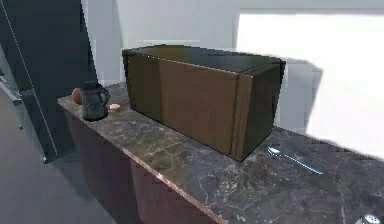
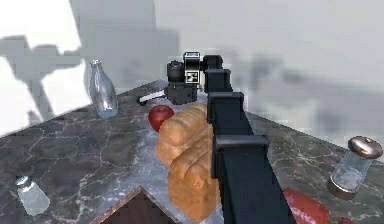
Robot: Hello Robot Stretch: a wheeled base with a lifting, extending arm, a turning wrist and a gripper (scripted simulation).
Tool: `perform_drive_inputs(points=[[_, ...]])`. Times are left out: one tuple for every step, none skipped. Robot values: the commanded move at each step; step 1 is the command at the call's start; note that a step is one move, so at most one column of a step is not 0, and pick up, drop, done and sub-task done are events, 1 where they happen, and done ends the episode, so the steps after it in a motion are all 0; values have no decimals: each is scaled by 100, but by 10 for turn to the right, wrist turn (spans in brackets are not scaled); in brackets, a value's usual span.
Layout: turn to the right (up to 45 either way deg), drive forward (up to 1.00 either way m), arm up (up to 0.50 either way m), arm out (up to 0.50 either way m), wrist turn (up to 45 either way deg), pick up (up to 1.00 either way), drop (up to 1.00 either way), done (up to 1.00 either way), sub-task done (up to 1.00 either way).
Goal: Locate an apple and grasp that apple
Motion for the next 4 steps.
perform_drive_inputs(points=[[0,0,-10,0,0,0,0,0,0],[0,0,0,0,0,100,0,0,0],[0,0,10,0,0,0,0,0,0],[0,0,0,0,0,0,0,100,0]])
